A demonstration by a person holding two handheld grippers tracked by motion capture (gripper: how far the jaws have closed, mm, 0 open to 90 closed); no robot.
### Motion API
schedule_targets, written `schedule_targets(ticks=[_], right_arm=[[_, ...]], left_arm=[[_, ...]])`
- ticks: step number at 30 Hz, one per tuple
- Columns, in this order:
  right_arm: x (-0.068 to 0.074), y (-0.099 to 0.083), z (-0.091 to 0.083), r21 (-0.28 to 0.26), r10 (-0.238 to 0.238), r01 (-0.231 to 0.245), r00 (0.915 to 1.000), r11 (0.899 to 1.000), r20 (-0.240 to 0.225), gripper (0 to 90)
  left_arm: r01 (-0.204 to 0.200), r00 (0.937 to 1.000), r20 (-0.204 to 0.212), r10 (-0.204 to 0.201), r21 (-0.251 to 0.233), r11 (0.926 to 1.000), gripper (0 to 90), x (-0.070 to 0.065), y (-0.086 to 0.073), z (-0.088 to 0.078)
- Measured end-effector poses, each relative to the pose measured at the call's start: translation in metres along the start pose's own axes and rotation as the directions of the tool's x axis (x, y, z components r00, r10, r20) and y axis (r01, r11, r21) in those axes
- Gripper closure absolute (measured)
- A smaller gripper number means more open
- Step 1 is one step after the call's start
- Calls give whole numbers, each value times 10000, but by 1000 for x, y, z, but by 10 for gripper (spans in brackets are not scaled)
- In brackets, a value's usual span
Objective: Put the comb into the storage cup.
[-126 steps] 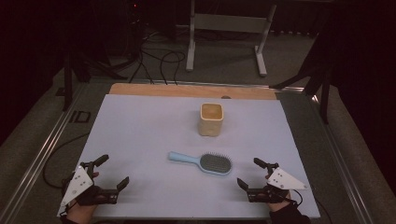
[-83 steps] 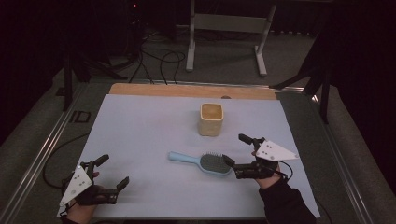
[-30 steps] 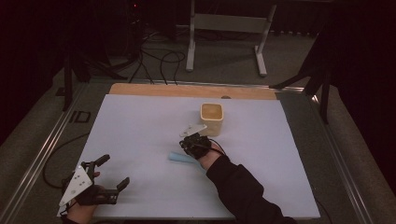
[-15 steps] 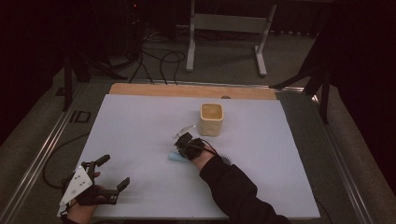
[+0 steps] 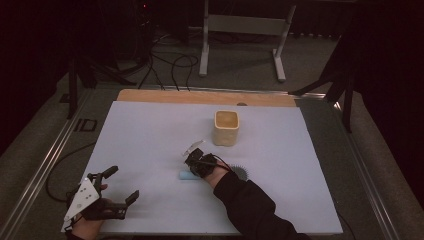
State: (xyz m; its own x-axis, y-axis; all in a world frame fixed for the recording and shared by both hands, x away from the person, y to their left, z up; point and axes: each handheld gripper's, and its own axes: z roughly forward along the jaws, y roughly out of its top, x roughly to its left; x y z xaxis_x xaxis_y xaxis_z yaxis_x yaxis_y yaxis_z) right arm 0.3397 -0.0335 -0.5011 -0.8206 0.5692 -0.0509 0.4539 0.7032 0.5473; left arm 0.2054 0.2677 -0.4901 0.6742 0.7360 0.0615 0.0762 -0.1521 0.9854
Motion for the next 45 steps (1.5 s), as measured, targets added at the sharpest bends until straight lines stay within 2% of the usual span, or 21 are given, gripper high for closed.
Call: schedule_targets(ticks=[7,14,23,27,30,32,41,45], right_arm=[[12,-18,-8,40,-345,348,9976,9994,-598,900],[21,-35,-21,-18,-650,651,9939,9979,-888,900],[19,-63,-38,59,-583,592,9931,9982,-1014,900],[17,-75,-47,-69,-368,363,9931,9993,-1109,900],[20,-78,-53,-196,-315,295,9927,9994,-1166,900],[22,-78,-56,-332,-233,189,9899,9993,-1397,900],[49,-69,-48,-272,-726,686,9789,9973,-1911,900],[51,-73,-51,-167,-719,700,9779,9974,-1964,900]], left_arm=[[-11,10000,23,11,25,10000,0,0,0,1],[7,10000,2,-7,0,10000,0,0,0,0],[-1,10000,1,1,-1,10000,0,0,0,0],[11,10000,1,-11,13,10000,0,0,0,1],[-12,10000,12,12,54,10000,0,0,0,2],[-22,10000,27,22,63,10000,0,-1,0,2],[6,10000,31,-6,37,10000,0,0,0,2],[-14,10000,35,14,39,10000,0,0,1,2]])
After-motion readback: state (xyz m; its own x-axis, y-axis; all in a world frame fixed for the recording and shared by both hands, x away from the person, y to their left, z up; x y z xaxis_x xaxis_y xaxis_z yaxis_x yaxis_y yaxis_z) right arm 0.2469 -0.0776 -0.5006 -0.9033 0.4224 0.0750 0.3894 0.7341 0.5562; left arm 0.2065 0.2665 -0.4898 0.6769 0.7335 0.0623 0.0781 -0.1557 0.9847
